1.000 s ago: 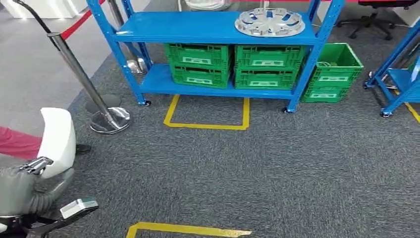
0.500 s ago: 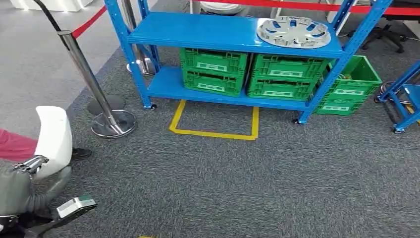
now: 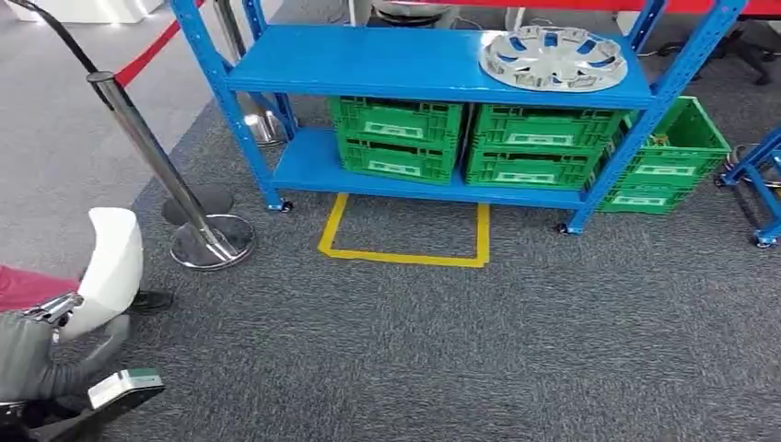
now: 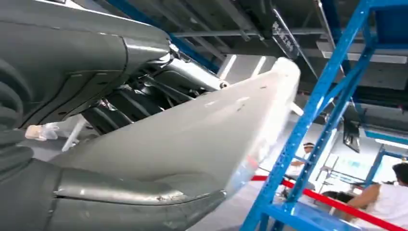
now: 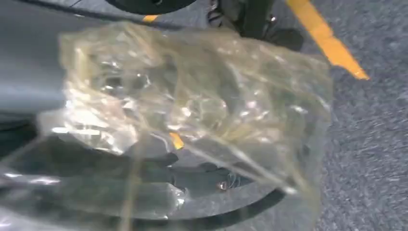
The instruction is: Take the parts from the cabinet and place them on the table.
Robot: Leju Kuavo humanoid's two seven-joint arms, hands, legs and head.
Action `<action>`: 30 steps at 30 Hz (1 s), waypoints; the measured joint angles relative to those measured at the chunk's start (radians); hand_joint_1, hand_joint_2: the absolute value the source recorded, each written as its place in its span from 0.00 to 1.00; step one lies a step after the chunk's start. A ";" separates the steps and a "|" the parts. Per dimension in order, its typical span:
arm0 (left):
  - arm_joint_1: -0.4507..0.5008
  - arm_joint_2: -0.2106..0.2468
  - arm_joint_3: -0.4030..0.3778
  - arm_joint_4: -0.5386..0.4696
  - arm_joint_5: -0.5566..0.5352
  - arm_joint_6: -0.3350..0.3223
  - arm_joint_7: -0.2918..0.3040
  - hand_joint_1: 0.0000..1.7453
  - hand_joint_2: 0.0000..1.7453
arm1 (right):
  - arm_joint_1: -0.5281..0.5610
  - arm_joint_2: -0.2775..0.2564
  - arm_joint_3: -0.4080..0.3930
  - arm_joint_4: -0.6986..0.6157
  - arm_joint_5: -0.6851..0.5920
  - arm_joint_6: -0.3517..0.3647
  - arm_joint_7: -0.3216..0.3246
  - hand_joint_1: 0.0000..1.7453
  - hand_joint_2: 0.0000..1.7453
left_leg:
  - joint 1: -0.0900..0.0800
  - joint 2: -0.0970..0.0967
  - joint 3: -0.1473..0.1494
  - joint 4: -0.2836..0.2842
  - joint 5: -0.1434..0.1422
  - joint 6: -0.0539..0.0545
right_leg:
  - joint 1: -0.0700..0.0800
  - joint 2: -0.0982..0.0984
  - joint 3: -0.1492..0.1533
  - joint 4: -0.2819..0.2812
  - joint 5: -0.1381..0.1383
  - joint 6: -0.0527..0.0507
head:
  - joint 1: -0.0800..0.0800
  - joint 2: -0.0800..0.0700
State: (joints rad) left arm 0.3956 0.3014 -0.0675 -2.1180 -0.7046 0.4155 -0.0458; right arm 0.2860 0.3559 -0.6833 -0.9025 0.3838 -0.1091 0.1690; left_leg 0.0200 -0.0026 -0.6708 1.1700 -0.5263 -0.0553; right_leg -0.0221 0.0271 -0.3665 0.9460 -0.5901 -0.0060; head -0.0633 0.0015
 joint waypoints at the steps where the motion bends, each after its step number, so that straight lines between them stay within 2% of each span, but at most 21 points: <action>1: 0.001 0.000 0.001 0.000 0.004 -0.003 0.000 1.00 1.00 | 0.005 0.000 0.005 -0.005 -0.006 0.000 0.002 0.00 0.00 | 0.008 0.000 0.006 -0.065 0.090 -0.007 | -0.003 0.000 0.004 0.000 -0.015 0.006 | 0.000 0.000; 2: 0.002 0.001 0.002 0.002 0.006 -0.006 0.000 1.00 1.00 | 0.009 0.000 0.010 -0.010 -0.011 0.000 0.005 0.00 0.00 | 0.015 0.003 -0.012 -0.121 0.146 -0.008 | 0.001 0.001 0.030 0.017 -0.033 0.013 | -0.006 0.000; 3: -0.003 0.003 0.003 0.004 0.007 -0.008 0.000 1.00 1.00 | 0.011 0.000 0.016 -0.013 -0.015 0.000 0.007 0.00 0.00 | 0.012 0.015 -0.014 -0.112 0.117 0.009 | 0.003 0.003 0.014 0.020 -0.055 0.021 | -0.009 0.000; 4: 0.002 0.002 0.003 0.005 0.008 -0.011 -0.001 1.00 1.00 | 0.012 0.001 0.022 -0.017 -0.018 0.001 0.010 0.00 0.00 | 0.008 0.012 -0.014 -0.103 0.119 0.018 | 0.001 0.000 0.021 0.017 -0.074 0.031 | -0.001 0.000; 6: -0.002 0.004 0.007 0.005 0.012 -0.011 -0.002 1.00 1.00 | 0.010 0.001 0.030 -0.026 -0.021 0.001 0.009 0.00 0.00 | 0.005 0.011 -0.010 -0.101 0.108 0.040 | -0.002 -0.002 0.042 -0.006 -0.081 0.048 | -0.002 0.000; 7: -0.003 0.004 0.009 0.004 0.014 -0.011 -0.003 1.00 1.00 | 0.011 0.001 0.034 -0.031 -0.029 0.001 0.010 0.00 0.00 | 0.009 0.011 -0.003 -0.107 0.106 0.050 | -0.005 -0.007 0.049 0.000 -0.087 0.050 | 0.002 0.000; 8: -0.004 0.003 0.010 0.004 0.016 -0.011 -0.003 1.00 1.00 | 0.011 0.001 0.038 -0.034 -0.034 0.002 0.010 0.00 0.00 | 0.008 0.013 0.004 -0.109 0.100 0.059 | -0.003 -0.016 0.026 0.044 -0.108 0.051 | 0.005 0.000; 10: -0.005 0.003 0.012 0.004 0.023 -0.011 -0.003 1.00 1.00 | 0.012 0.001 0.044 -0.037 -0.047 0.004 0.011 0.00 0.00 | 0.003 0.015 0.015 -0.110 0.087 0.071 | 0.000 -0.020 -0.087 0.227 -0.184 0.056 | 0.006 0.000; 11: -0.005 0.003 0.013 0.004 0.024 -0.011 -0.004 1.00 1.00 | 0.014 0.001 0.046 -0.037 -0.054 0.005 0.011 0.00 0.00 | 0.000 0.015 0.020 -0.110 0.079 0.074 | 0.000 -0.020 -0.149 0.313 -0.206 0.056 | 0.006 0.000; 12: -0.004 0.003 0.014 0.004 0.026 -0.011 -0.004 1.00 1.00 | 0.015 0.001 0.047 -0.037 -0.061 0.006 0.014 0.00 0.00 | -0.004 0.015 0.029 -0.110 0.070 0.077 | 0.002 -0.020 -0.201 0.366 -0.199 0.053 | 0.006 0.000; 13: -0.004 0.002 0.017 0.004 0.029 -0.012 -0.005 1.00 1.00 | 0.018 0.001 0.048 -0.037 -0.070 0.007 0.016 0.00 0.00 | -0.008 0.013 0.043 -0.110 0.060 0.079 | 0.006 -0.020 -0.227 0.363 -0.157 0.046 | 0.006 0.000; 14: -0.004 0.002 0.021 0.004 0.032 -0.014 -0.005 1.00 1.00 | 0.021 0.001 0.051 -0.040 -0.078 0.007 0.018 0.00 0.00 | -0.013 0.012 0.058 -0.111 0.051 0.079 | 0.011 -0.020 -0.230 0.317 -0.097 0.037 | 0.006 0.000; 15: -0.004 0.002 0.024 0.004 0.033 -0.015 -0.005 1.00 1.00 | 0.024 0.001 0.056 -0.044 -0.084 0.008 0.020 0.00 0.00 | -0.018 0.012 0.075 -0.112 0.041 0.080 | 0.017 -0.020 -0.217 0.239 -0.024 0.022 | 0.006 0.000; 16: -0.004 0.002 0.026 0.004 0.034 -0.017 -0.006 1.00 1.00 | 0.026 0.001 0.059 -0.046 -0.091 0.008 0.022 0.00 0.00 | -0.021 0.012 0.089 -0.115 0.033 0.081 | 0.028 -0.021 -0.203 0.160 0.041 0.002 | 0.007 0.000; 17: -0.005 0.000 0.026 0.005 0.034 -0.019 -0.006 1.00 1.00 | 0.028 -0.002 0.060 -0.051 -0.095 0.008 0.024 0.00 0.00 | -0.018 0.013 0.089 -0.116 0.028 0.080 | 0.043 -0.025 -0.201 0.126 0.065 -0.026 | 0.001 0.000; 18: -0.007 0.000 0.027 0.006 0.034 -0.022 -0.007 1.00 1.00 | 0.030 -0.002 0.061 -0.053 -0.099 0.008 0.027 0.00 0.00 | -0.022 0.007 0.093 -0.115 0.025 0.074 | 0.042 -0.030 -0.198 0.106 0.064 -0.034 | -0.005 0.000; 19: -0.005 -0.001 0.028 0.005 0.034 -0.023 -0.008 1.00 1.00 | 0.030 -0.001 0.063 -0.056 -0.101 0.008 0.027 0.00 0.00 | -0.022 0.007 0.089 -0.113 0.022 0.078 | 0.042 -0.027 -0.177 0.085 0.064 -0.003 | 0.001 0.000; 20: -0.003 -0.001 0.028 0.006 0.034 -0.024 -0.008 1.00 1.00 | 0.031 0.002 0.065 -0.056 -0.104 0.009 0.029 0.00 0.00 | -0.019 0.008 0.088 -0.116 0.026 0.076 | 0.040 -0.025 -0.181 0.084 0.067 0.029 | 0.001 0.000; 21: -0.004 -0.001 0.030 0.006 0.034 -0.024 -0.008 1.00 1.00 | 0.032 0.001 0.065 -0.060 -0.104 0.010 0.027 0.00 0.00 | -0.019 0.009 0.089 -0.118 0.026 0.075 | 0.041 -0.023 -0.180 0.084 0.066 0.021 | 0.001 0.000; 30: -0.005 -0.003 0.036 0.006 0.037 -0.026 -0.008 1.00 1.00 | 0.032 0.002 0.074 -0.062 -0.117 0.012 0.028 0.00 0.00 | -0.019 0.009 0.107 -0.131 0.022 0.066 | 0.041 -0.024 -0.174 0.084 0.055 0.005 | 0.001 0.000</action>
State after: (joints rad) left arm 0.3910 0.2987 -0.0313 -2.1122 -0.6672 0.3895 -0.0542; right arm 0.3178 0.3574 -0.6096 -0.9648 0.2666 -0.0973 0.1972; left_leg 0.0008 0.0062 -0.5633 1.0390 -0.5045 0.0110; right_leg 0.0188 0.0031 -0.5409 1.0296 -0.5351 -0.0011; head -0.0626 0.0015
